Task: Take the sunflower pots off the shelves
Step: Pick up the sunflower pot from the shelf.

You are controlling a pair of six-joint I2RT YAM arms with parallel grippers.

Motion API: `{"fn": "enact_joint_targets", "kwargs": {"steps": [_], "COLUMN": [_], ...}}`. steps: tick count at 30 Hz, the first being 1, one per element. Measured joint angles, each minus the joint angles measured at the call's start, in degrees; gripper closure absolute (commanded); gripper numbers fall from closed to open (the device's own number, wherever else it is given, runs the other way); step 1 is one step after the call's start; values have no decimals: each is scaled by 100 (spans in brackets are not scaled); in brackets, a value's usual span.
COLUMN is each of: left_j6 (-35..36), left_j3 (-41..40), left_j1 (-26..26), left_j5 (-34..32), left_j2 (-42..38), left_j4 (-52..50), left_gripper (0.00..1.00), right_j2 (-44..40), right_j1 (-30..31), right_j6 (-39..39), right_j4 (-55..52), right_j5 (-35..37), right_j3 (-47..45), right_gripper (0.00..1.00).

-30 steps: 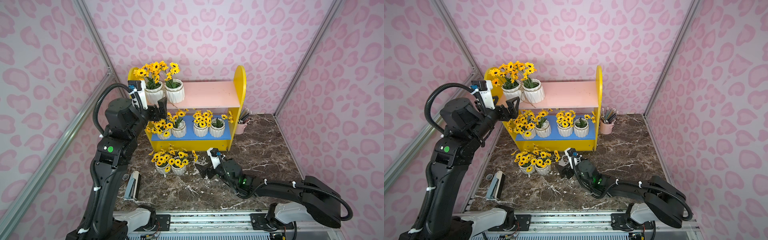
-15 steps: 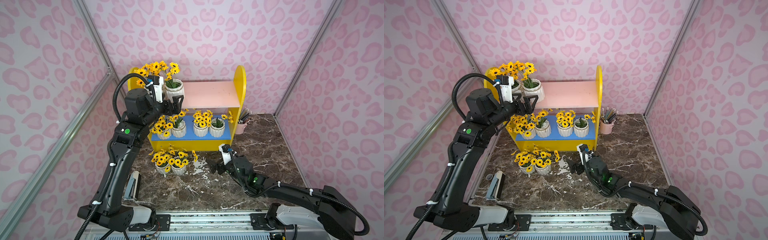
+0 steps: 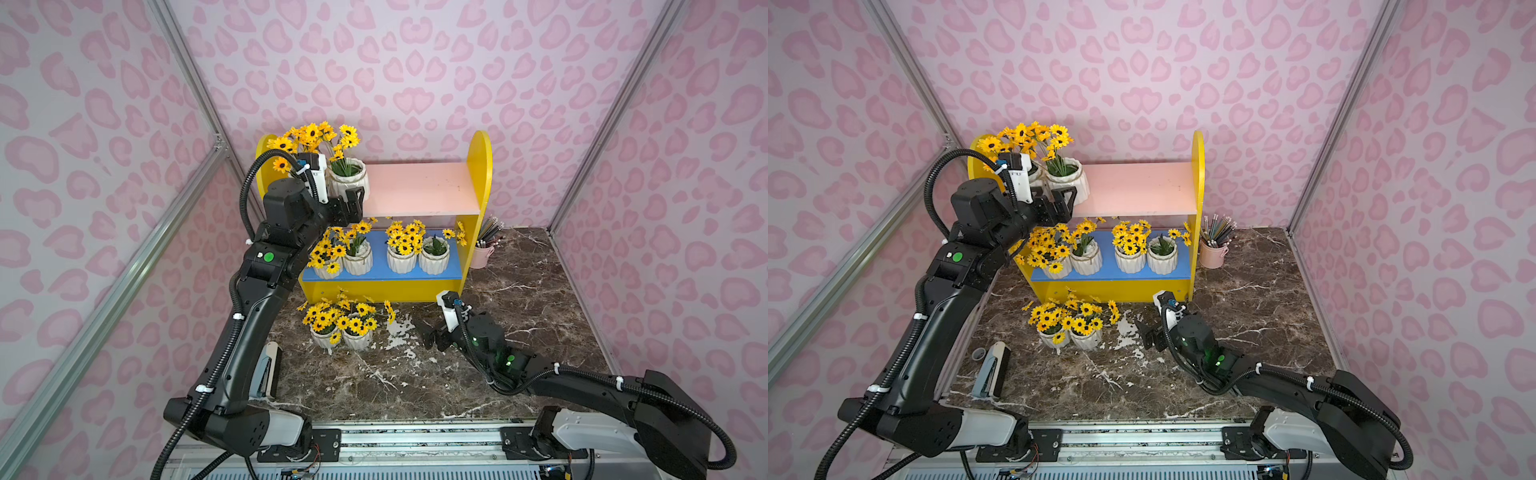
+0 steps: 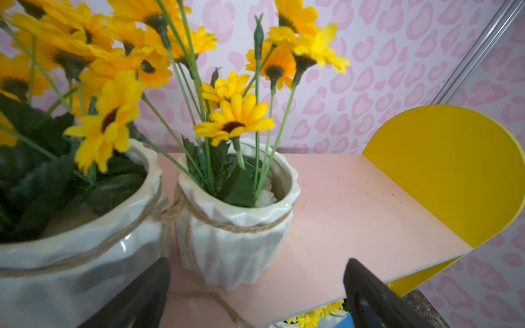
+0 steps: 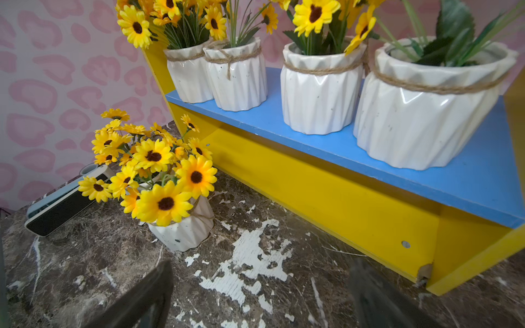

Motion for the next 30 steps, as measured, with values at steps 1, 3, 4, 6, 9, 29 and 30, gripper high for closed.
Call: {"fn": "enact_joint_targets", "kwargs": {"steps": [1,3,4,6,9,29,30], "left_j6": [2,2,2,4,24,271,304], "left_j3": [0,0,11,44,114,457,459], "left_j1": [0,0,0,0,0,-103,-131], "left_j5": [-26,-48,-61,-83,-83,710,737], "left_j2": [28,92,118,184,271,680,691], "left_j4": [59,122,127,184,216,249,247], "left_gripper": [3,3,3,3,3,3,3], "right_j2": [0,0,0,0,0,-90,-90], "right_j1": [0,2,2,2,2,0,0], "right_j6": [-17,-26,-28,-59,-68,-72,-74], "right_j4": [0,0,0,0,0,-17,-17], "right_j5": [0,0,0,0,0,-7,-4], "right_j3": [0,0,0,0,0,-76,-76], "right_gripper": [2,2,2,2,2,2,2]}}
